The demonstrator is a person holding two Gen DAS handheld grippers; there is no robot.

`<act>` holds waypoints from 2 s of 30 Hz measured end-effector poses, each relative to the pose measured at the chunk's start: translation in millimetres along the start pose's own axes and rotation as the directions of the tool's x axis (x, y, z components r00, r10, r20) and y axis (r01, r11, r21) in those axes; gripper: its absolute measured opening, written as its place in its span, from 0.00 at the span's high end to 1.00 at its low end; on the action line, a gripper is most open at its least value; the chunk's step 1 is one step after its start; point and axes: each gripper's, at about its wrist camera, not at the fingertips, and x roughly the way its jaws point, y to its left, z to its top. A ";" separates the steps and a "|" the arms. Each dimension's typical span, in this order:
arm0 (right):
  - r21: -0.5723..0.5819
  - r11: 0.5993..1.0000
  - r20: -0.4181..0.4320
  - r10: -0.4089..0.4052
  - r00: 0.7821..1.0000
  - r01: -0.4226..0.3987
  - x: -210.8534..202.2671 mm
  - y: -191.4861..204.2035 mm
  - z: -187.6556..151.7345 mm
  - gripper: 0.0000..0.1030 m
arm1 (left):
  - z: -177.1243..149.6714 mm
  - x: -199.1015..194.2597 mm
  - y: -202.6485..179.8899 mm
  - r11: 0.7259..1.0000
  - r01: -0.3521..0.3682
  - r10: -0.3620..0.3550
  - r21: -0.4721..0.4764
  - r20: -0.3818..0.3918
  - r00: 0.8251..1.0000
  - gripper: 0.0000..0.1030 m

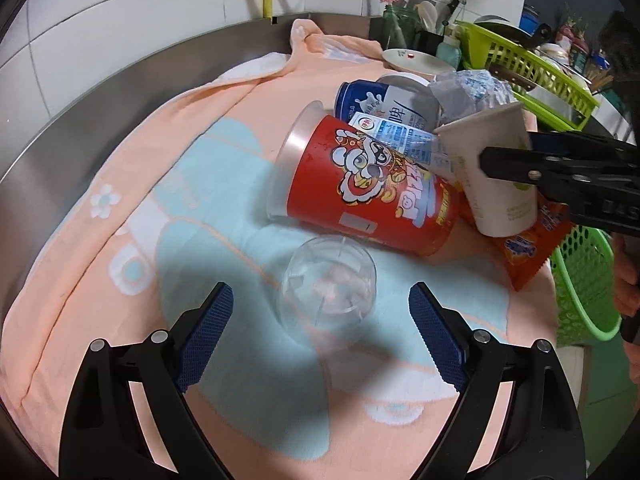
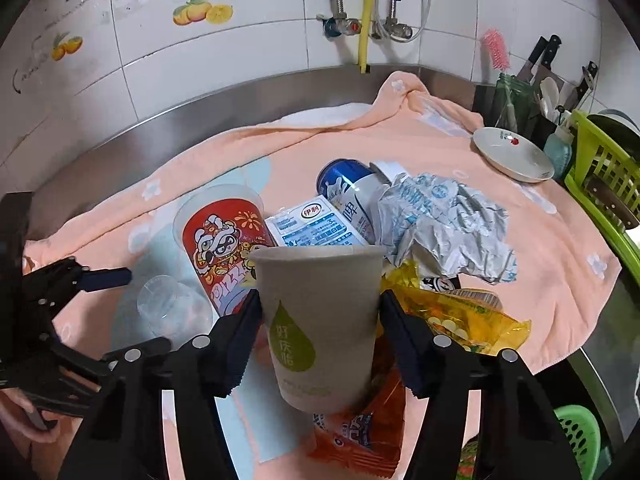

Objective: Collect trash
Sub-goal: 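Grasp the white paper cup with the right tool while the left tool grasps the clear plastic cup, then drop the paper cup and clear cup into the green basket with both tools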

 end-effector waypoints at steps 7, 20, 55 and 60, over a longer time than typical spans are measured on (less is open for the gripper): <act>0.020 1.000 0.055 0.016 0.998 -0.018 -30.2 -6.1 -5.0 0.44 | 0.1 17.8 -3.8 1.000 0.006 -0.006 0.009 -0.027 1.000 0.24; 0.097 0.995 0.138 0.026 0.990 -0.040 -78.4 -25.9 -20.3 0.44 | -2.3 13.9 -2.9 1.000 -0.010 0.009 -0.011 -0.010 1.000 0.43; 0.402 0.882 -0.058 -0.242 0.968 0.245 -141.7 -173.2 -212.8 0.43 | 7.7 -36.2 -153.0 0.945 0.266 -0.274 0.190 0.018 0.962 0.43; 0.457 0.843 -0.104 -0.267 0.958 0.285 -144.5 -202.6 -247.3 0.43 | 11.2 -27.8 -206.1 0.917 0.314 -0.320 0.246 -0.013 0.947 0.43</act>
